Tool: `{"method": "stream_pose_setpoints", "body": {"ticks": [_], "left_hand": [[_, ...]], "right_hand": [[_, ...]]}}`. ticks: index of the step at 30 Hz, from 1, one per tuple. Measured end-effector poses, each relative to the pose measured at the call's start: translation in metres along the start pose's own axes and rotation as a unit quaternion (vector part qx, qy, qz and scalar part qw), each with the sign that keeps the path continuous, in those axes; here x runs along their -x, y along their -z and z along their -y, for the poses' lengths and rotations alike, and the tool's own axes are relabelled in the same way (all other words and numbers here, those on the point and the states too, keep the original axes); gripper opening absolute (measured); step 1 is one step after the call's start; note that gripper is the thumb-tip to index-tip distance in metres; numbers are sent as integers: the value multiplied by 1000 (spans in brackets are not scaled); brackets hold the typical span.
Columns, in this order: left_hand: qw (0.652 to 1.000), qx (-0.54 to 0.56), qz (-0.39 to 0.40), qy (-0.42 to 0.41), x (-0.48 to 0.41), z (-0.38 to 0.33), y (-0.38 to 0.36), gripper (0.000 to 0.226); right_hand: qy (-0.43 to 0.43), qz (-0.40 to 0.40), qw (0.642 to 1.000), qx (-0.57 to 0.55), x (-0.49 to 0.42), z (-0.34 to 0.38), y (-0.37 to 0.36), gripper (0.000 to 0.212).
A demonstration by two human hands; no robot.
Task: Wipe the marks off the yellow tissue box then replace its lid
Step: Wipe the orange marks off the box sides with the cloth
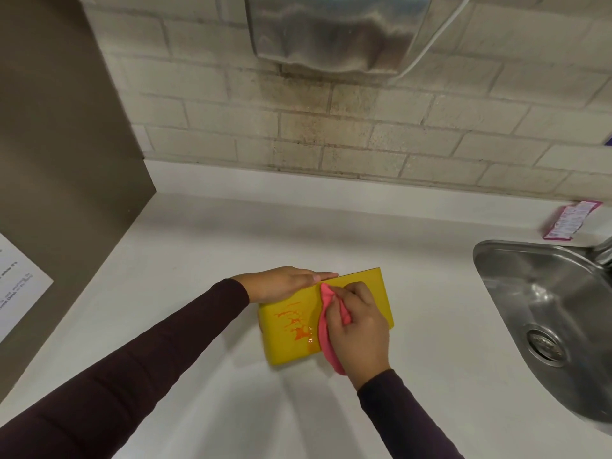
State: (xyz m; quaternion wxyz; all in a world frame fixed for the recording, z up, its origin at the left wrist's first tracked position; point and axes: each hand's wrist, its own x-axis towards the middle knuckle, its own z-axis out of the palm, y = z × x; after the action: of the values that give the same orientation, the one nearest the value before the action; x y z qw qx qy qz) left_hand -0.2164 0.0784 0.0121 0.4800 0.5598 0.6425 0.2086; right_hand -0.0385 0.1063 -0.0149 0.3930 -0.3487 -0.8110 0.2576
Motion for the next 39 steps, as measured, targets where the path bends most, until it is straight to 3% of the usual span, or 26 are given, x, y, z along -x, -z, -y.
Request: {"method": "stream_pose_setpoints", "body": {"ticks": [4,8,14,21,27,35,39], "left_hand": [[1000,-2,-4,-5,-1,1,1,37],[1000,-14,5,0,-1,1,1,38],[1000,-4,0,-1,1,-1,-1,38],[1000,-8,10,-5,3,1,-2,37],[1000,2,3,4,3,-3,-1,39],[1000,-9,7,-4,4,-1,-1,39],[1000,-14,-1,1,3,-1,-1,39]], "right_hand": [[34,29,999,-9,4,15,-10,32],[79,69,995,-7,14,13,-6,26],[27,27,999,-8,9,8,-5,20],[81,63,995,-14,19,22,-13,29],[34,31,999,-12,10,10,-4,31],[88,78,993,-17,23,27,-15,30],[55,54,997,-19,17,16,-4,29]]}}
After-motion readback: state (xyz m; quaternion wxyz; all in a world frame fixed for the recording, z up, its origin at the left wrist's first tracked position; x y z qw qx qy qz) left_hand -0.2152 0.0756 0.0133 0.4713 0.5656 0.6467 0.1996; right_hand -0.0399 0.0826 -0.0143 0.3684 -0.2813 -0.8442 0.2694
